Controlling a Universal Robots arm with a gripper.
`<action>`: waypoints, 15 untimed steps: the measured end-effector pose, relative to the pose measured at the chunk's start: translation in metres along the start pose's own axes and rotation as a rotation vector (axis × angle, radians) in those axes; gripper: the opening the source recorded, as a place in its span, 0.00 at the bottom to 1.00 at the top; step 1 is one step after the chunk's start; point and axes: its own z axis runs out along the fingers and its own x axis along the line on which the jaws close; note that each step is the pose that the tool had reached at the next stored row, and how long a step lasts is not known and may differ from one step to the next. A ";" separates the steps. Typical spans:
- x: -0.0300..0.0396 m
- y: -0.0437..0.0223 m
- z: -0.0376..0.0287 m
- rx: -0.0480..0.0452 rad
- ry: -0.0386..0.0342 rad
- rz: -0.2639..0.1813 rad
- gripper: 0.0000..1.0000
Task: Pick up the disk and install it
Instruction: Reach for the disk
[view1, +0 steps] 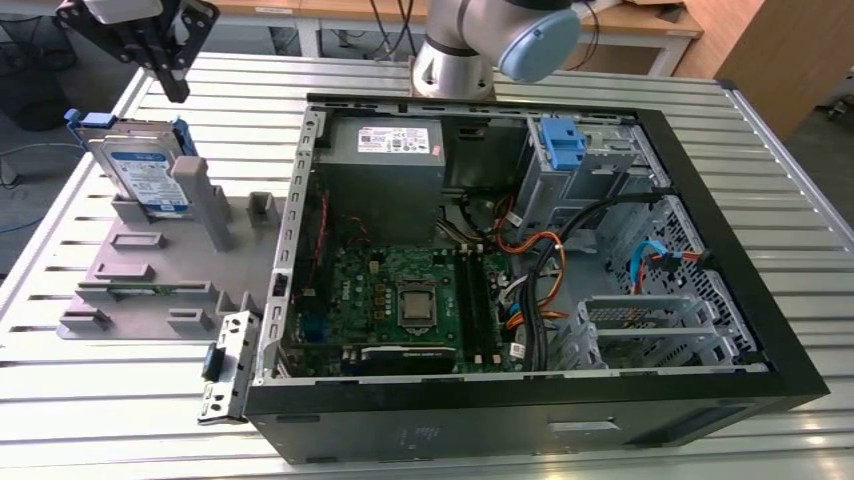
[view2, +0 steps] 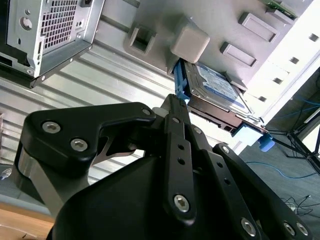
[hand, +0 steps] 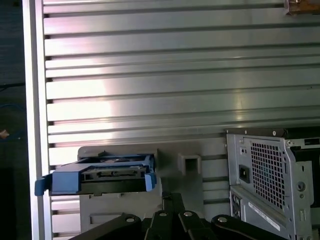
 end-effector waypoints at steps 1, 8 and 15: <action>0.0020 -0.0002 0.0004 -0.0001 -0.0001 0.000 0.11; 0.0141 -0.0011 0.0020 0.0000 -0.0001 0.000 0.11; 0.0244 -0.0020 0.0035 0.0000 -0.0001 0.000 0.11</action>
